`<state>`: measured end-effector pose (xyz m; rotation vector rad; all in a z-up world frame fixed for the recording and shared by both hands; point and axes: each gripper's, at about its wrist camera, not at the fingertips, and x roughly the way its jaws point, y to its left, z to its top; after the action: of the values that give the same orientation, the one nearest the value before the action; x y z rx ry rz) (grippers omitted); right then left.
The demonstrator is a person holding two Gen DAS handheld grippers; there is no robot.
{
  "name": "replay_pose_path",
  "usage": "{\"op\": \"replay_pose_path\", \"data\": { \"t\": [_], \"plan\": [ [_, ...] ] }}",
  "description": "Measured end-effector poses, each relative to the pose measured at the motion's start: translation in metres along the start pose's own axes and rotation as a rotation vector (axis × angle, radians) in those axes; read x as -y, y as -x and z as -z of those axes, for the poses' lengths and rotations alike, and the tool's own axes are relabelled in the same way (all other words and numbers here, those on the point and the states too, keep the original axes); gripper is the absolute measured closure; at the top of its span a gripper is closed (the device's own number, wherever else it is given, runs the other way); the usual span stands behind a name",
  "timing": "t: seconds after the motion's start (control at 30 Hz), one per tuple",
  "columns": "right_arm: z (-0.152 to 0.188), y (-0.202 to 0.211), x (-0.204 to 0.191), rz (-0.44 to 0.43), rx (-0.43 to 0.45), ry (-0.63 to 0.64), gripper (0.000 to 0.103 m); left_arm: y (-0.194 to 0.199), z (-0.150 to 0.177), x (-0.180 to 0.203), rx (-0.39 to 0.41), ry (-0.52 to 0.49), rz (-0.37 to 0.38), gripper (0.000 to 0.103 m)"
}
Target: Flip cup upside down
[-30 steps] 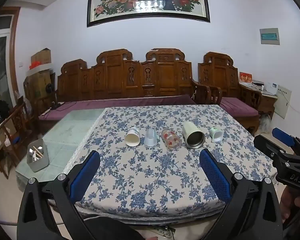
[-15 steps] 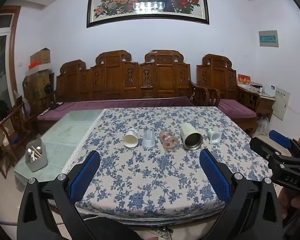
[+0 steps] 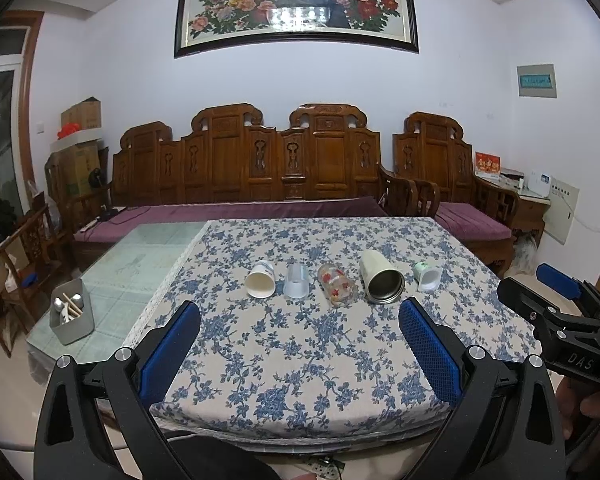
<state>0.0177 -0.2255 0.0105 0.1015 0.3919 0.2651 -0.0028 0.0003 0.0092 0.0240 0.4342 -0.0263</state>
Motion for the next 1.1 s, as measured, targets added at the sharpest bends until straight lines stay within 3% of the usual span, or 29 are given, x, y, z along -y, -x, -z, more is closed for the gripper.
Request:
{"op": "replay_pose_path", "data": {
  "t": [1.1],
  "plan": [
    [-0.0009,0.0014,0.0013,-0.001,0.004,0.000,0.003,0.0051,-0.0027,0.0037,0.012,-0.005,0.013,0.007]
  ]
}}
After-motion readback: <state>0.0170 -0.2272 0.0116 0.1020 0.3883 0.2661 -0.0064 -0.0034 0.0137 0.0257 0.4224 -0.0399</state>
